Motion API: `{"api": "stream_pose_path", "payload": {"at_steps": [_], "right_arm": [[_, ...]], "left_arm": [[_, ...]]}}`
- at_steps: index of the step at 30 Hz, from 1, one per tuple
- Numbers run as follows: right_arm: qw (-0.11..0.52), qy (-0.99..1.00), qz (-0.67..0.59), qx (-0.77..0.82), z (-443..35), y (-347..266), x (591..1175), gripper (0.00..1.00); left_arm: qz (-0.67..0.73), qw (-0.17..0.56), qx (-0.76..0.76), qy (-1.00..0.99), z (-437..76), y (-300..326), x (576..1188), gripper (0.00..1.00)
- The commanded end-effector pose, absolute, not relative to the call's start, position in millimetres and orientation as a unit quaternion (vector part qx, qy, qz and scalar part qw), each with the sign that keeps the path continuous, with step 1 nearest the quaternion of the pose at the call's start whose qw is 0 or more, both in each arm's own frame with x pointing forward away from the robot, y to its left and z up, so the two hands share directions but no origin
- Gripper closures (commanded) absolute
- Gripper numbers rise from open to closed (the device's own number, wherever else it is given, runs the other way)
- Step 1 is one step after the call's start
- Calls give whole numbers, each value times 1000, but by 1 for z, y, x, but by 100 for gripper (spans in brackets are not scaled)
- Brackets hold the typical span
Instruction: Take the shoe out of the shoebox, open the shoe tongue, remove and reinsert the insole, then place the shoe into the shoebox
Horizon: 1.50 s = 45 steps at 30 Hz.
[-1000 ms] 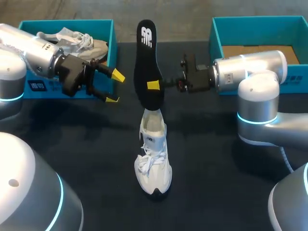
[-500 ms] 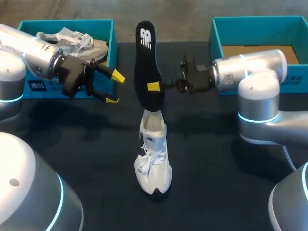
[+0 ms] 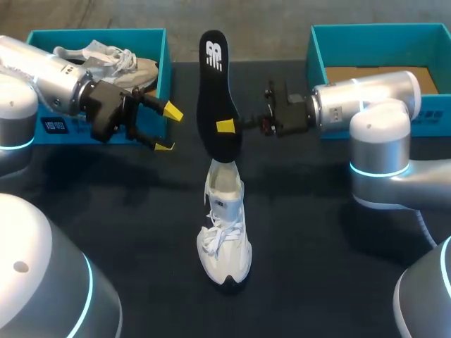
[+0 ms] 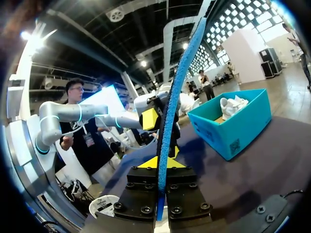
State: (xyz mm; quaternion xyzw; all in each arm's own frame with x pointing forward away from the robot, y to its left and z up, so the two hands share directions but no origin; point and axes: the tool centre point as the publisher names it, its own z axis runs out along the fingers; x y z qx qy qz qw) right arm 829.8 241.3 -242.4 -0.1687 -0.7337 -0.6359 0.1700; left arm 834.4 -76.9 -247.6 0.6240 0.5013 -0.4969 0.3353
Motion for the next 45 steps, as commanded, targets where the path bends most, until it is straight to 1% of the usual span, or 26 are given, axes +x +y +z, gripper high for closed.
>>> {"api": "stream_pose_path", "payload": {"at_steps": [1, 19, 28, 33, 45], "right_arm": [[170, -734, -635, -169, -243, 243, 830, 100], [170, -734, -635, -169, -243, 243, 830, 100], [169, -736, -634, -166, -247, 243, 832, 100], [175, -742, -629, -153, -251, 244, 839, 100], [180, -744, -629, -136, -267, 249, 832, 100]], "left_arm": [[-496, 336, 624, 501, -248, -77, 834, 0], [-496, 336, 624, 501, -248, -77, 834, 0], [-544, 297, 572, 537, -252, -73, 827, 0], [-546, 276, 558, 560, -256, -68, 818, 0], [-545, 256, 542, 586, -259, -61, 804, 0]]}}
